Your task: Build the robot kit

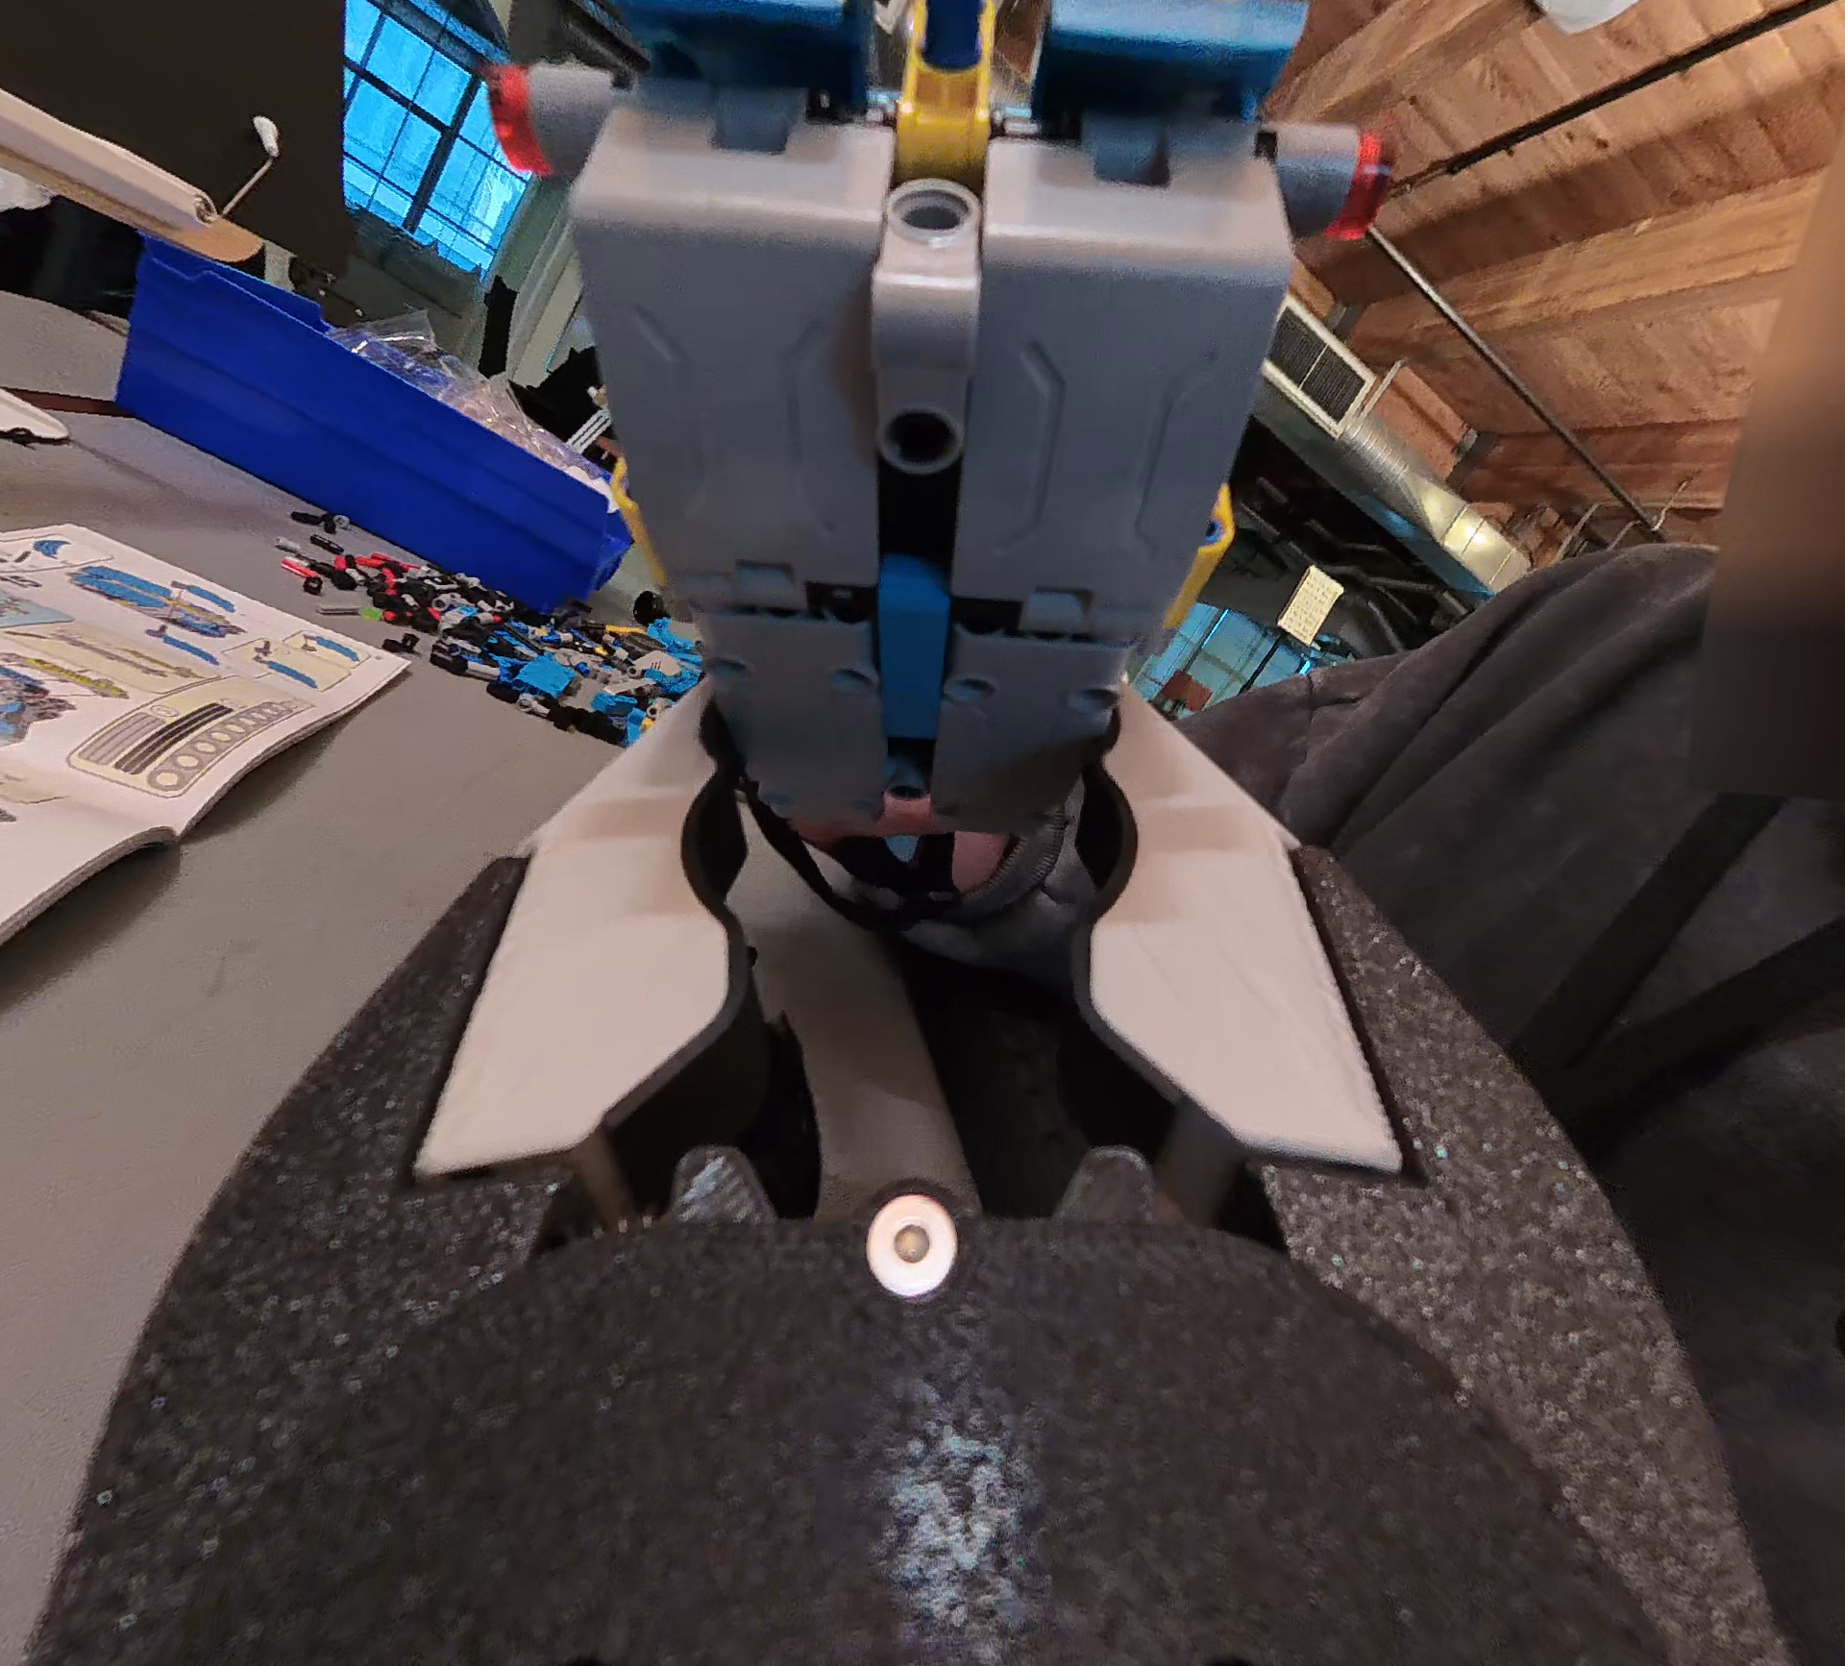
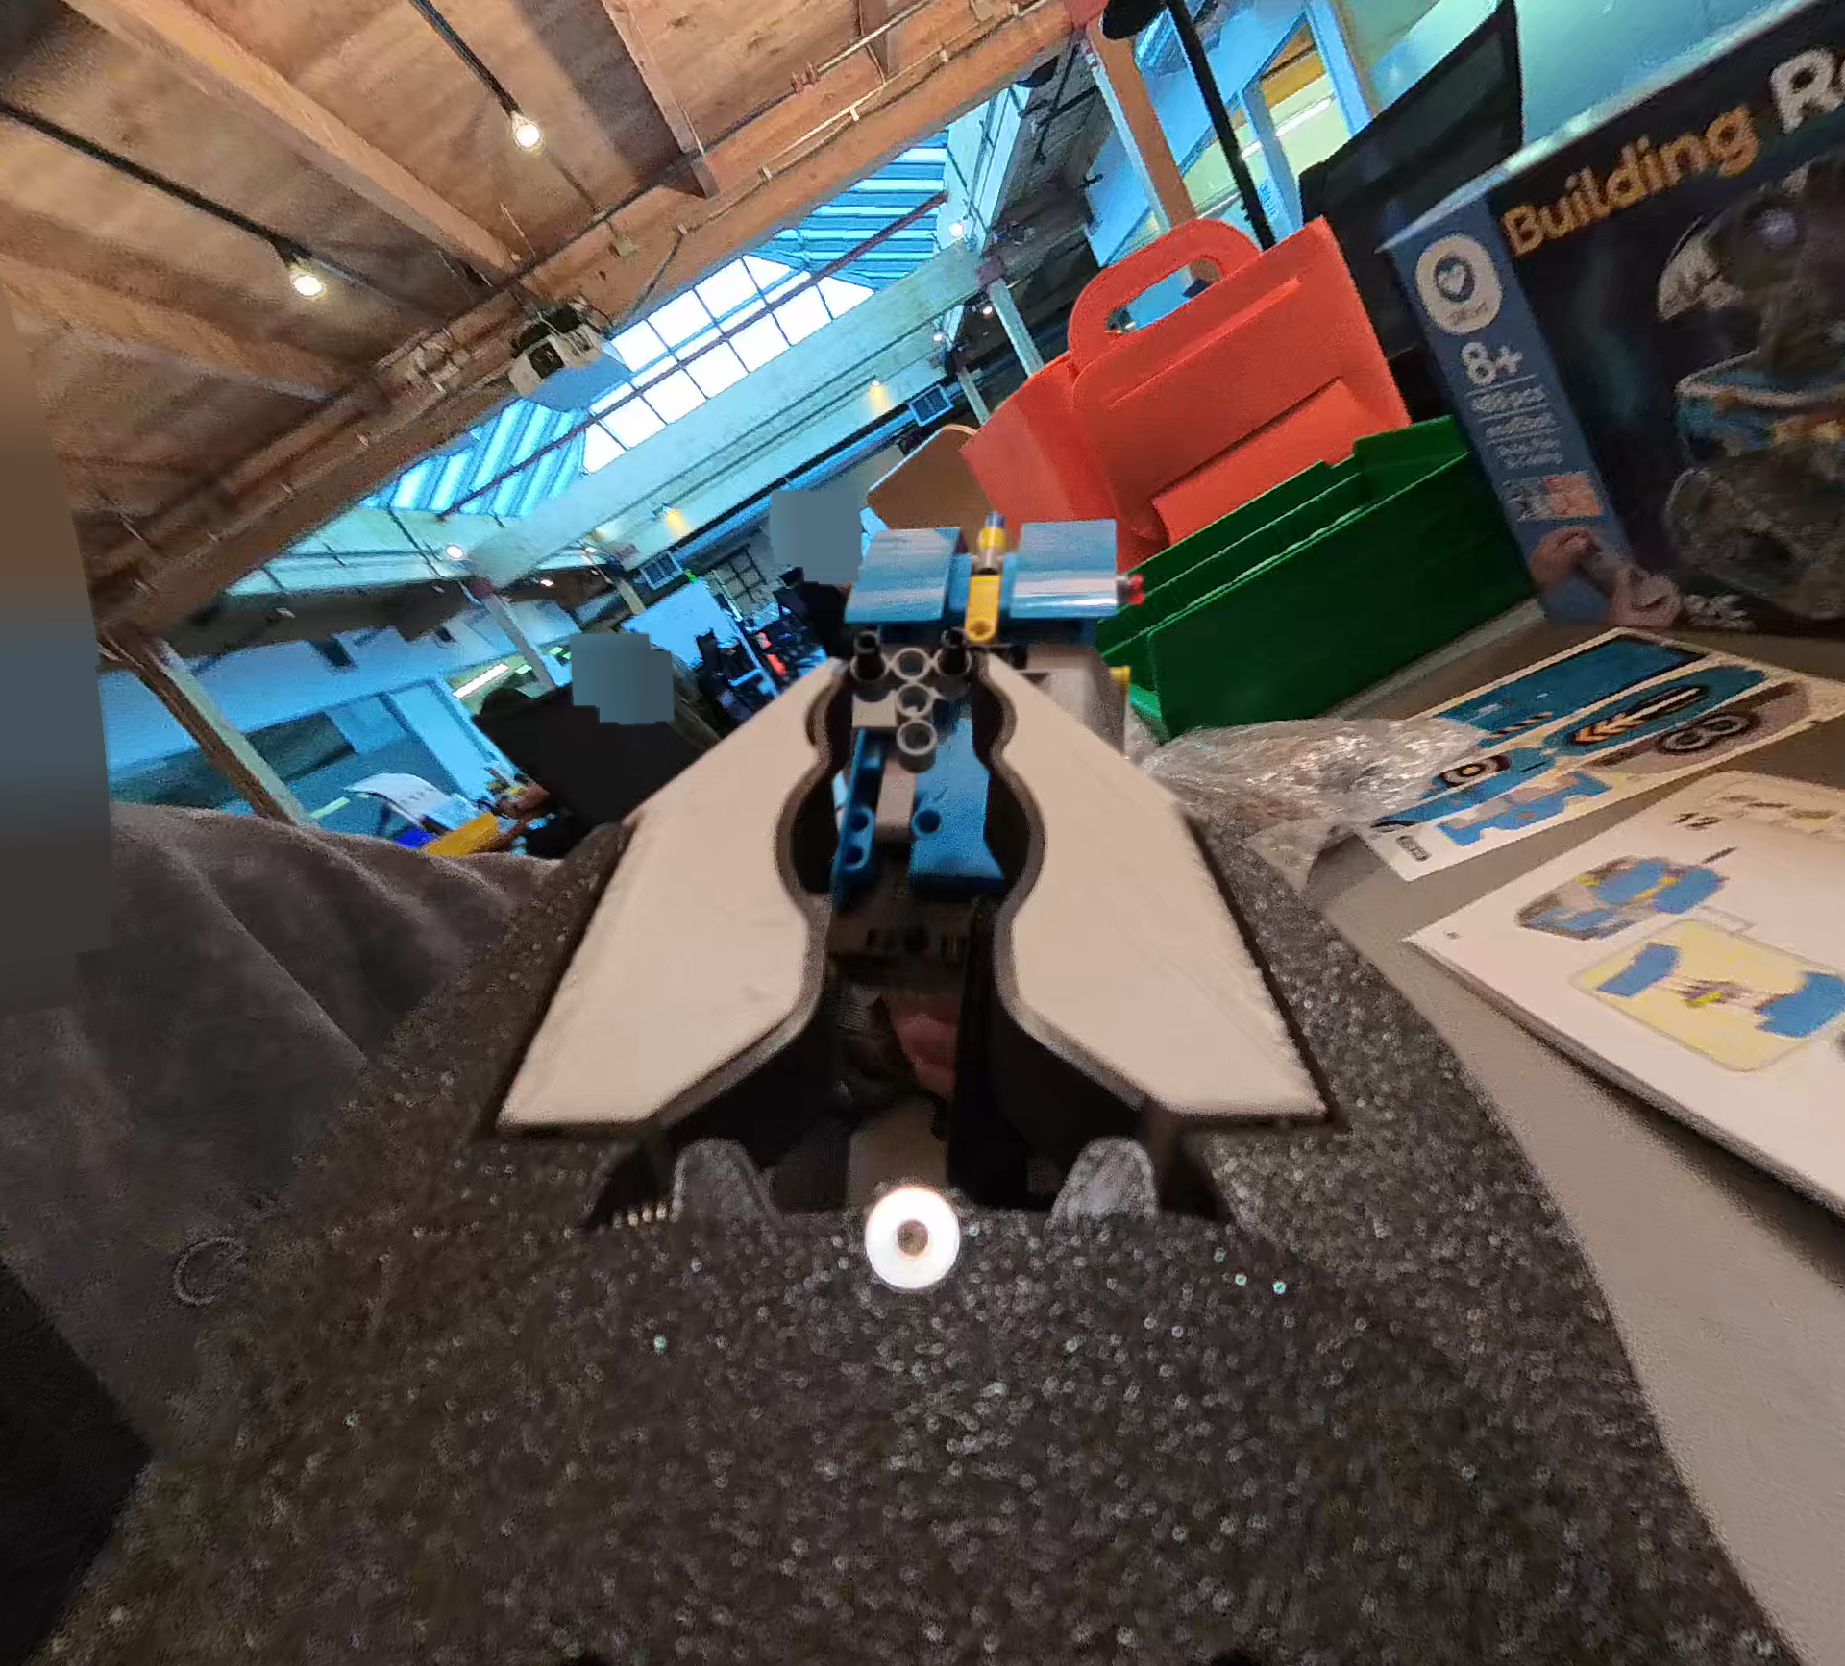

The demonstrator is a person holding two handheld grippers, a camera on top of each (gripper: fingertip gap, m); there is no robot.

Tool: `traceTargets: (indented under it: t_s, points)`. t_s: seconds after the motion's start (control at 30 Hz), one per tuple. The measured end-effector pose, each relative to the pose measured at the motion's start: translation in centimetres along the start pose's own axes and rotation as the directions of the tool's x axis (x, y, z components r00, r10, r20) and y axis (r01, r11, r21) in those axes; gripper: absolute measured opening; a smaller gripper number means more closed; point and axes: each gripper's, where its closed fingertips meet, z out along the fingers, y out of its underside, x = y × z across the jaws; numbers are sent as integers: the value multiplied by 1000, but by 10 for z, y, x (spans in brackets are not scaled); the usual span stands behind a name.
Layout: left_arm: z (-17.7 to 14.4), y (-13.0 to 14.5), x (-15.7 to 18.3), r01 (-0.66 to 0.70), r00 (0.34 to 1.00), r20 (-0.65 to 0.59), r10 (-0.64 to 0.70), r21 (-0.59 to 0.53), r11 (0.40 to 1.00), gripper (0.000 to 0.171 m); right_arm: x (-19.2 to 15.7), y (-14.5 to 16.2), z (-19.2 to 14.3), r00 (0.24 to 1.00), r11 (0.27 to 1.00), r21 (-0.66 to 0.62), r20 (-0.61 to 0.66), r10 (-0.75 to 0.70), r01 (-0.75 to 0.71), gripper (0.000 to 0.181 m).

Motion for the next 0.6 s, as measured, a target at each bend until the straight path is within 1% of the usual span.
traceTargets:
  t_s: [0.07, 0.17, 0.23, 0.3, 0.37, 0.43, 0.6]
  points:
    - [1, 0, 3, -16, 1000, -5, 16, 3, 1000, 67, 6, 3, 5, 997, 997, 32, -3, 72, -72, 23]
    - [-4, -8, 5, -1, 1000, -21, 2, 48, 999, 67, 16, 6, 2, 980, 978, 78, -17, 197, -196, 23]
    - [-9, -16, 2, 26, 1000, -19, -25, 88, 996, 67, 28, 14, -4, 968, 969, 73, -73, 240, -235, 22]
    - [-14, -22, -2, 52, 999, -19, -50, 119, 992, 67, 34, 23, -7, 958, 962, 44, -93, 271, -268, 22]
    - [-16, -25, -4, 66, 998, -17, -64, 136, 988, 67, 35, 30, -7, 954, 958, 20, -86, 286, -286, 22]
    - [-17, -26, -4, 70, 997, -21, -68, 139, 988, 66, 38, 32, -8, 956, 962, 13, -108, 272, -272, 22]
    - [-14, -21, -1, 55, 998, -25, -52, 111, 992, 66, 37, 34, -6, 969, 974, -18, -112, 221, -224, 22]
